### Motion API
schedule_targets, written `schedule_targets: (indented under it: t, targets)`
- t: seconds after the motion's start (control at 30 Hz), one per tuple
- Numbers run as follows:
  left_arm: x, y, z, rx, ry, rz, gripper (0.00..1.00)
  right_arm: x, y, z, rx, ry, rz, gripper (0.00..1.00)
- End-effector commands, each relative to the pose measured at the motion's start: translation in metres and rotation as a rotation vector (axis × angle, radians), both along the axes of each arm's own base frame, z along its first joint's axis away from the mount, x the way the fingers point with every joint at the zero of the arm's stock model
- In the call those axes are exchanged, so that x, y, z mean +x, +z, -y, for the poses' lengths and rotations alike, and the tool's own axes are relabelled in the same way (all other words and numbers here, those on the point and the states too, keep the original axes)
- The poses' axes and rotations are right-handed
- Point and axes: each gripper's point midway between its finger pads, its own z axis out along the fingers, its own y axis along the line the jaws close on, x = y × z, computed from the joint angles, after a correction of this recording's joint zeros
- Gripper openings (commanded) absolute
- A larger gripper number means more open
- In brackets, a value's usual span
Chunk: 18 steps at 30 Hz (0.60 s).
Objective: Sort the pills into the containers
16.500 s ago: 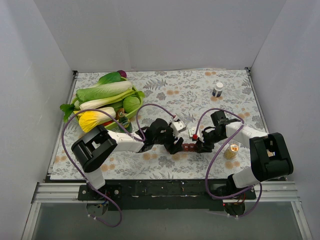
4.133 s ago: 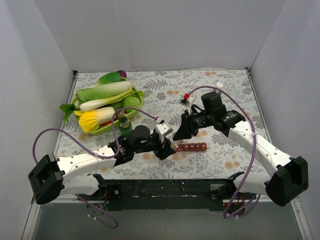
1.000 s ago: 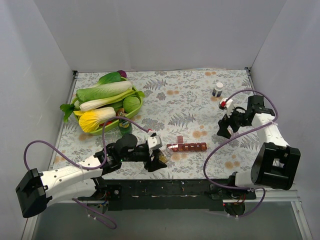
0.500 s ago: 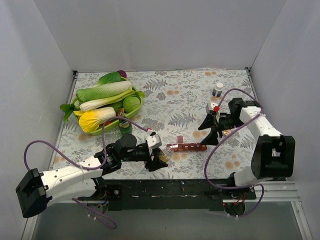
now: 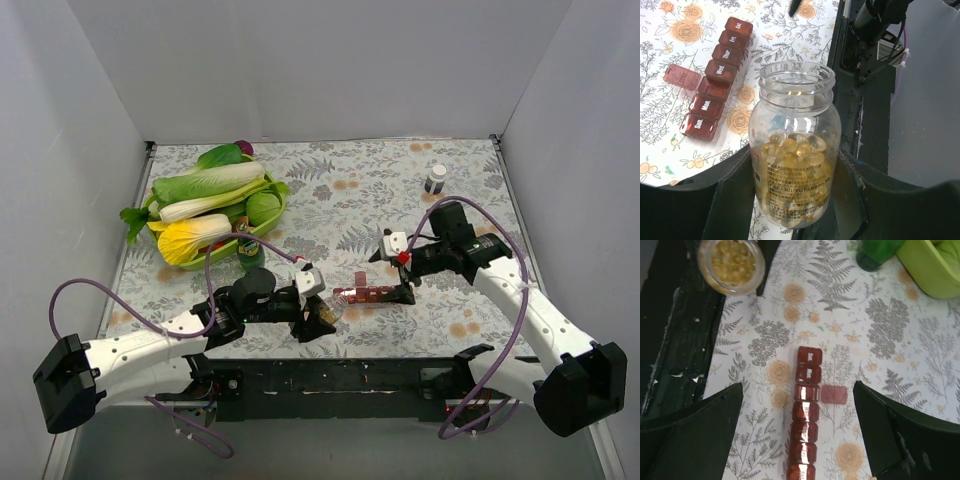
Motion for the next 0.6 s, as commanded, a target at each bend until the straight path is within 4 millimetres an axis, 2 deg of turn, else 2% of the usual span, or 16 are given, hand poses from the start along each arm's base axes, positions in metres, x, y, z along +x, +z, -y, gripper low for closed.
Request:
schedule_targets:
  t: [0.0,0.23,0.57]
  targets:
    - [0.005,0.02,0.008,-0.05,0.005,0.028,0.0,-0.024,0.009,-0.02,0.029,0.136,-0.002,0.98]
    - [0.005,0.02,0.01,-0.052,0.002,0.018,0.0,-0.043,0.01,-0.036,-0.016,0.233,0.015,0.97]
    - [0.005,0.022,0.013,-0.071,0.0,0.016,0.0,-0.044,0.033,-0.05,-0.006,0.27,0.046,0.97]
